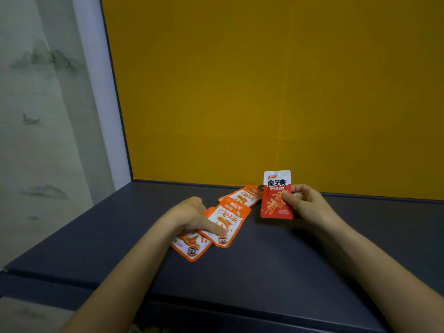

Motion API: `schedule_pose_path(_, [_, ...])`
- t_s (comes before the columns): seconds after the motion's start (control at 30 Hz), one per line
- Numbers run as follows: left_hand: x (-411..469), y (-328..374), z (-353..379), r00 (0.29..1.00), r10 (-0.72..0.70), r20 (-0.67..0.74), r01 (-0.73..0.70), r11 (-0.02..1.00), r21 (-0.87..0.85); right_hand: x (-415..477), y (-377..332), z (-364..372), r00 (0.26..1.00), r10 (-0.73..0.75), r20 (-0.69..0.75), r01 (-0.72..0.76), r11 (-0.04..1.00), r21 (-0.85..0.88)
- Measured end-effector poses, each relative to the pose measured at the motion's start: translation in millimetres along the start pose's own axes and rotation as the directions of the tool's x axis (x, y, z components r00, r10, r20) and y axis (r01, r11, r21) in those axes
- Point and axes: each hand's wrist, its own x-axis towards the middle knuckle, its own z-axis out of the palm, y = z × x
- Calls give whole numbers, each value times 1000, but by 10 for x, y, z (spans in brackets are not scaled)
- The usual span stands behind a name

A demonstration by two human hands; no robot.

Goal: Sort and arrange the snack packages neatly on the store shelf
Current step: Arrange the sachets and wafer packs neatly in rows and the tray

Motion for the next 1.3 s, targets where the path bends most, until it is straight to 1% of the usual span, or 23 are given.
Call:
schedule_pose_path(0.13, [-64, -118, -66, 998, 65, 18, -60, 972, -229, -17, -17, -45, 1000, -8, -18, 8, 1000, 19])
schedule_pose_path(0.17, [-54, -132, -90, 996, 93, 4, -88, 946, -311, -21, -19, -69, 1000, -7, -26, 8, 1000, 25])
schedule_pose_path(0.23, [31, -94, -143, 988, 136, -69, -152, 873, -464, -31, -28, -122, 999, -2, -49, 4, 999, 48])
schedule_pose_path(0.3, [151, 54, -175, 980, 173, -99, -199, 823, -532, -35, -34, -182, 996, 3, -85, 5, 996, 91])
schedule_pose_path(0.43, [433, 456, -77, 982, 188, 10, -151, 817, -557, -69, -45, -282, 992, 39, -117, -23, 991, 135])
schedule_pose_path(0.53, [615, 627, 68, 990, 144, -3, -125, 845, -520, -118, -35, -354, 992, 60, -107, -46, 990, 136])
schedule_pose_path(0.6, [690, 666, 139, 990, 141, -26, -135, 858, -496, -141, -28, -417, 992, 65, -108, -52, 991, 125])
schedule_pose_path(0.67, [744, 658, 186, 988, 142, -58, -153, 887, -436, -147, -15, -478, 992, 68, -107, -56, 992, 117])
schedule_pose_path(0.73, [776, 648, 204, 988, 143, -52, -152, 909, -388, -154, -12, -512, 991, 71, -116, -58, 992, 115])
schedule_pose_path(0.9, [755, 669, 215, 990, 138, -21, -136, 916, -378, -171, -22, -497, 987, 62, -150, -45, 993, 113])
schedule_pose_path(1.03, [773, 628, 190, 990, 138, -5, -124, 879, -461, -238, -69, -528, 982, 62, -179, -46, 995, 89])
schedule_pose_path(1.1, [755, 601, 166, 989, 141, 34, -104, 851, -515, -324, -102, -548, 978, 75, -196, -60, 995, 83])
schedule_pose_path(1.17, [740, 583, 137, 983, 164, 84, -80, 789, -609, -432, -133, -575, 972, 90, -215, -76, 995, 70])
schedule_pose_path(1.23, [695, 588, 112, 974, 199, 110, -63, 701, -710, -583, -160, -622, 966, 93, -243, -80, 995, 61])
schedule_pose_path(1.3, [608, 653, 109, 957, 245, 154, -43, 647, -762, -766, -175, -699, 955, 93, -281, -77, 995, 68])
